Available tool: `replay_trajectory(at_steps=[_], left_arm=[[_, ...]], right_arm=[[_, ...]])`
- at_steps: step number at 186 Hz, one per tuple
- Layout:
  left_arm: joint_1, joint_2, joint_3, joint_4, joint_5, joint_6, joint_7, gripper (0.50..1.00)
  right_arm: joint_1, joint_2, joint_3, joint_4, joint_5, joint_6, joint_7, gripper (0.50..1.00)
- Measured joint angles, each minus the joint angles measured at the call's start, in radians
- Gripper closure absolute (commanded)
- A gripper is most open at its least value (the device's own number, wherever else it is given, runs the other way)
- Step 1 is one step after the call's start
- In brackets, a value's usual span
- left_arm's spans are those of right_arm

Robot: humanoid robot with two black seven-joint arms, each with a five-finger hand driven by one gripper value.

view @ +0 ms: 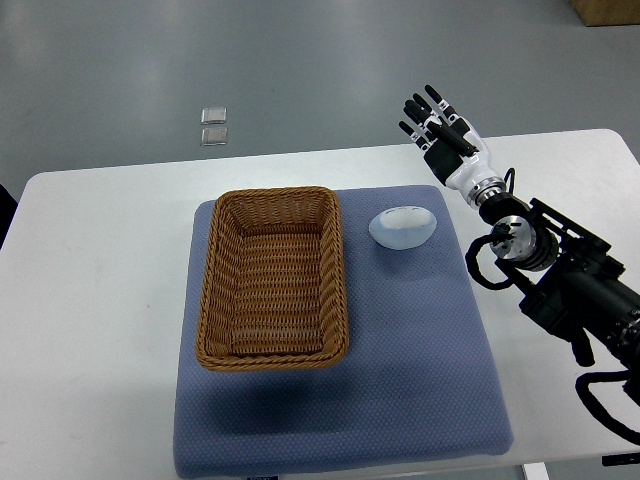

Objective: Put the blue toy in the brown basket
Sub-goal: 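Raise the right hand and swing it over the white-blue toy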

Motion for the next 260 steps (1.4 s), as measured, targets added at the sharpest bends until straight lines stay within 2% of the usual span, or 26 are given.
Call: replay_trajectory(at_steps=[68,86,110,154,201,211,231,260], left_arm=[[-0.004,0.000,0.000,-0.002,0.000,0.000,-0.001,0.500],[-0.003,0.000,-0.001,-0.001,-0.001,0.005,-0.002,0.500],[-0.001,0.000,-0.001,0.000,-0.001,0.008,-0.002,0.500],[-0.001,0.000,-0.001,-0.002,-0.001,0.007,-0.002,0.500],[-0.001,0.000,-0.001,0.001,-0.001,0.006,-0.002,0.500],[-0.001,0.000,-0.001,0.002,-0.001,0.005,-0.002,0.500],[-0.001,0.000,-0.001,0.001,-0.001,0.001,-0.002,0.500],[-0.001,0.000,-0.001,-0.001,-0.001,0.000,-0.002,0.500]], right_arm=[[0.016,-0.001,-0.019,0.011,-0.004,0.005,-0.020,0.570],[0.024,-0.010,-0.023,0.058,-0.005,-0.001,-0.034,0.570],[0.042,-0.052,-0.047,0.145,-0.049,-0.014,-0.085,0.570],[0.179,-0.161,-0.220,0.183,-0.274,0.008,-0.106,0.572],[0.368,-0.292,-0.486,0.238,-0.705,0.065,-0.137,0.570],[0.405,-0.317,-0.527,0.262,-0.786,0.079,-0.163,0.570],[0.474,-0.344,-0.597,0.300,-0.900,0.104,-0.265,0.572],[0.541,-0.356,-0.630,0.342,-0.928,0.161,-0.400,0.570]])
